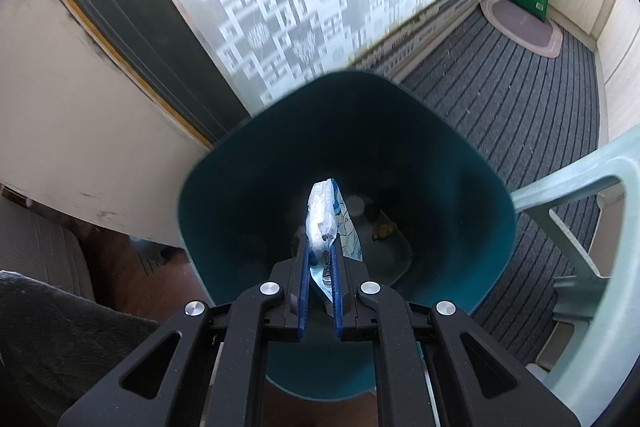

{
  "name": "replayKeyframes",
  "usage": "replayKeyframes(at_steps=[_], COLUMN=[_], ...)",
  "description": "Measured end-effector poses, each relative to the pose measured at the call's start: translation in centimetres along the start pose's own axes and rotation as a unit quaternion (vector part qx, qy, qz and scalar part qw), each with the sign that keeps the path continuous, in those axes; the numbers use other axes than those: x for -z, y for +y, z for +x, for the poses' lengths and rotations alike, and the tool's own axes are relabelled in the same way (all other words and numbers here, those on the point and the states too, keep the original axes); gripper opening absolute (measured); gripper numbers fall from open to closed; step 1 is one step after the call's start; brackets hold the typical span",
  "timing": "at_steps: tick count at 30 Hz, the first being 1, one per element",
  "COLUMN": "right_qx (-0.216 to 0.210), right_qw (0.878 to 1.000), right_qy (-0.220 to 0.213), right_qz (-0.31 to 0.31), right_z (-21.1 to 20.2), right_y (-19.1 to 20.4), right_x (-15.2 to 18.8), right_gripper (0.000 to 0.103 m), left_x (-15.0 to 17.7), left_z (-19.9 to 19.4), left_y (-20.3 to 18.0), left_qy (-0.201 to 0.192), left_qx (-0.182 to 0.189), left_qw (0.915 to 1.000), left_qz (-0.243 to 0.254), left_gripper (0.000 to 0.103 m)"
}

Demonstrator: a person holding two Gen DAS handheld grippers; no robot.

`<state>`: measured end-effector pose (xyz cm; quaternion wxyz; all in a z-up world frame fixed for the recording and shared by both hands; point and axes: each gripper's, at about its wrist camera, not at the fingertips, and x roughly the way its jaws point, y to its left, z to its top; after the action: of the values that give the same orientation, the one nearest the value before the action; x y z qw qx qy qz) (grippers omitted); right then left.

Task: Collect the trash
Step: 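Lower the wipes pack into the teal bin and open the right tool, then move both tools back toward the wooden tray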

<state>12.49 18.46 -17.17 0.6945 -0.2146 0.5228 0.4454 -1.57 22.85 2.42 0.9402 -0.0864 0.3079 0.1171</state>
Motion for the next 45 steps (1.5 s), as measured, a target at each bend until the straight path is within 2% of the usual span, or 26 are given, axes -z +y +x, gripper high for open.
replayKeyframes(at_steps=[4,5,6,8,17,32,38,45], right_qx=[0.011,0.012,0.013,0.016,0.012,0.043,0.068,0.119], right_qw=[1.000,1.000,1.000,1.000,0.999,0.989,0.982,0.972], right_qy=[0.012,0.013,0.013,0.010,-0.018,-0.132,-0.166,-0.199], right_qz=[-0.005,-0.001,0.002,0.001,-0.024,-0.053,-0.052,-0.033], right_z=[1.3,1.5,1.6,1.5,-1.4,-12.2,-16.1,-20.2], right_y=[0.2,0.1,0.1,0.2,1.6,2.8,1.7,-1.3], right_x=[0.2,0.3,0.4,0.4,0.5,1.0,2.1,4.5], right_gripper=[0.011,0.014,0.028,0.040,0.040,0.040,0.040,0.039], left_x=[-0.5,-0.6,-0.7,-0.7,-1.7,-4.1,-4.8,-5.4], left_z=[-1.1,-1.4,-1.5,-1.9,-3.0,-5.1,-4.9,-4.1], left_y=[-0.3,-0.4,-0.4,-0.5,-0.4,-2.1,-3.9,-6.8], left_qy=[-0.017,-0.020,-0.024,-0.030,-0.048,-0.091,-0.096,-0.095], left_qx=[0.007,0.007,0.009,0.011,0.012,0.013,0.025,0.044], left_qw=[0.9998,0.9998,0.9997,0.9995,0.9988,0.9957,0.9950,0.9945], left_qz=[0.000,0.001,0.002,0.004,-0.004,-0.011,-0.013,-0.003], left_gripper=[0.023,0.023,0.024,0.027,0.032,0.038,0.038,0.040])
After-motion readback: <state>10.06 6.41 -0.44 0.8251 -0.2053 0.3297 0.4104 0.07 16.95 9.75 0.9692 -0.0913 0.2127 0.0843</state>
